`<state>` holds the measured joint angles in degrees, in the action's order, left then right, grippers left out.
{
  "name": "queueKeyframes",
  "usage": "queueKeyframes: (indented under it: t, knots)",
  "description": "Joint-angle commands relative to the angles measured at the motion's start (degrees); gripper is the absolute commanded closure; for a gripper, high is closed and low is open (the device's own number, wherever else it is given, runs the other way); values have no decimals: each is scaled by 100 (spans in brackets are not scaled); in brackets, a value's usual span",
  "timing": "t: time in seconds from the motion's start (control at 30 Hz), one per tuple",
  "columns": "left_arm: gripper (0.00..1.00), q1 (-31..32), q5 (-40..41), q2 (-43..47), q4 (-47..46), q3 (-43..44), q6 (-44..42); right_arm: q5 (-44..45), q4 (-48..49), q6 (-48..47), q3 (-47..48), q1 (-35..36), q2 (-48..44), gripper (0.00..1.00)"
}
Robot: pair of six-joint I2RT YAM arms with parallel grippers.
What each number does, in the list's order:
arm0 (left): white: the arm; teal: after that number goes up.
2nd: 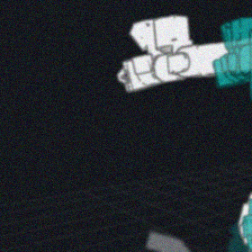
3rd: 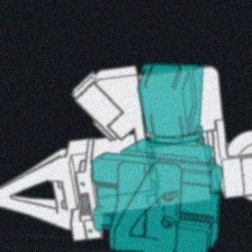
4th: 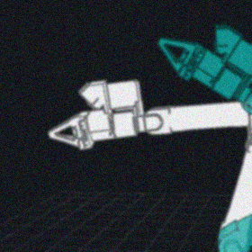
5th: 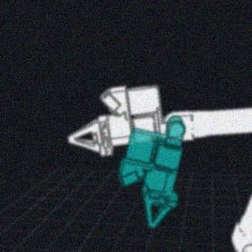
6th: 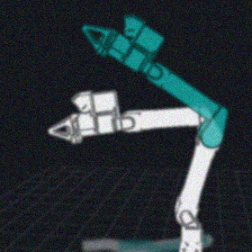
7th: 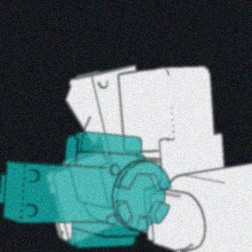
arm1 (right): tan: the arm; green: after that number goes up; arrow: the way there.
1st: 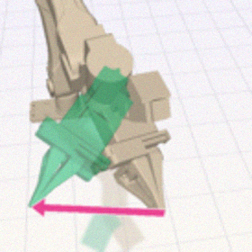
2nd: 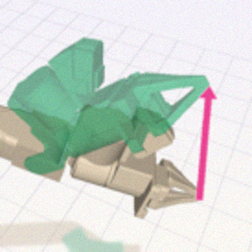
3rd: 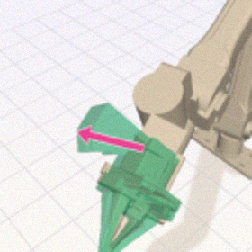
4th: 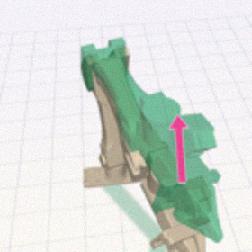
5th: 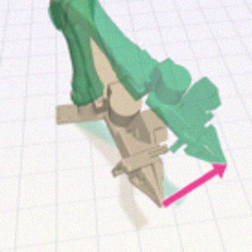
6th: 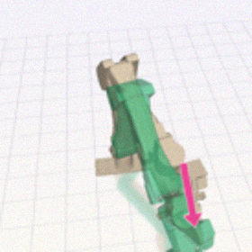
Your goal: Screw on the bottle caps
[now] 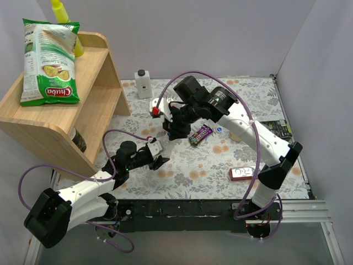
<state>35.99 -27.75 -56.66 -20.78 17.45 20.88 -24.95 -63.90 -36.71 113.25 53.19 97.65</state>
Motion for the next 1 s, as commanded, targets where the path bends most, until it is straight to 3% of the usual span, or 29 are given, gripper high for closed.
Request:
queueKeyframes:
  t: [0.0, 0.1, 0.33, 0.57, 0.63, 0.67, 0.77, 0.97]
  knots:
    - [100, 110, 646, 112, -999, 364, 486, 640, -79, 1938, 260, -2, 589, 99]
    - [100, 163, 1103, -72, -745, 575, 679, 457, 62, 2229, -66, 7, 510, 99]
    - [100, 207, 1878, -178, -340, 540, 785, 412, 35, 2467, 135, -72, 808, 99]
    - [100, 207, 1247, -47, 55, 320, 716, 1096, 61, 2116, 460, -159, 809, 99]
    - [100, 207, 774, -20, 239, 224, 645, 1552, 149, 2036, 627, -168, 756, 84]
    - [100, 207, 588, -46, 293, 163, 480, 1824, 332, 1993, 663, -195, 704, 60]
    - [100, 207, 156, -151, 381, 21, 425, 1504, 370, 1852, 951, -274, 528, 13]
    - [100, 146, -238, -635, 750, 390, 180, -419, 70, 1089, 1121, -283, -77, 10]
